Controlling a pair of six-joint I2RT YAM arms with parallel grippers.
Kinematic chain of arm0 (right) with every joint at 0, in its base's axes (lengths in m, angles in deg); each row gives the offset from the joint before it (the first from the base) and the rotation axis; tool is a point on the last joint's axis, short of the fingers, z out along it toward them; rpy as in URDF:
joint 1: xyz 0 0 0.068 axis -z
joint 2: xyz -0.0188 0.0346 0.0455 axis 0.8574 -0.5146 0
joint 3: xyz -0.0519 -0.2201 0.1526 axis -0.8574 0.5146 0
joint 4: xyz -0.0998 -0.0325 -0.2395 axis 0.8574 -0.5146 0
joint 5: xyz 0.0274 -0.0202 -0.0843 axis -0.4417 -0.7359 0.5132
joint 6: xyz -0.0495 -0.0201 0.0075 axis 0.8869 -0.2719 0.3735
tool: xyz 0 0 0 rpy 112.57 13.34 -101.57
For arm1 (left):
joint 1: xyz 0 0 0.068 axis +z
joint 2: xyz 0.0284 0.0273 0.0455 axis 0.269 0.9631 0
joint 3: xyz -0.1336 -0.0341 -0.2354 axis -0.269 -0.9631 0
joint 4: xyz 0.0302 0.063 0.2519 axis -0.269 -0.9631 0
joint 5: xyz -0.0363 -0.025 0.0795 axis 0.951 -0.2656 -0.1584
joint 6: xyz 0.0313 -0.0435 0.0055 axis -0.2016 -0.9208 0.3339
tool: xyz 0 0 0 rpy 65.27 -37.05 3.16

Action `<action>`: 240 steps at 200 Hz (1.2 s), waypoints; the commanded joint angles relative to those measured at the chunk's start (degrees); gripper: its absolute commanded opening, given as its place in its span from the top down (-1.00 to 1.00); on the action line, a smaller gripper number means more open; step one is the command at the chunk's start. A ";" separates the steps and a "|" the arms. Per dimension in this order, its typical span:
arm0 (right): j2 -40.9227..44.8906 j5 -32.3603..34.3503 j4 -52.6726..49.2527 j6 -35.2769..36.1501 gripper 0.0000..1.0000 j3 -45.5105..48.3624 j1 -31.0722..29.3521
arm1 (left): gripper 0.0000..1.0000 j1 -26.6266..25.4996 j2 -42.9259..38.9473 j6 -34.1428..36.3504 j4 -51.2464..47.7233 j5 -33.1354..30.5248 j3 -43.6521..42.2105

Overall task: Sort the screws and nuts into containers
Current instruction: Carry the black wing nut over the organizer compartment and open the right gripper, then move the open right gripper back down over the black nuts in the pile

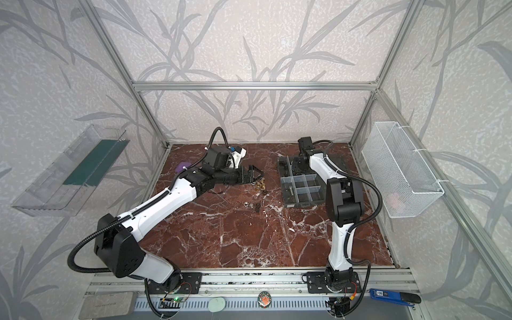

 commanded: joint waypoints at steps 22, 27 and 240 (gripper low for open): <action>-1.69 -0.02 -2.72 0.61 0.76 -1.69 0.27 | -0.99 -0.08 0.00 1.82 -2.04 -0.34 0.97; -1.73 -0.17 -2.68 0.57 0.74 -1.72 0.27 | -0.99 -0.10 -0.20 1.88 -2.04 -0.37 0.72; 19.27 2.24 -1.71 -1.96 0.15 14.65 -25.21 | -0.99 6.59 -21.31 -8.13 7.28 3.11 -25.55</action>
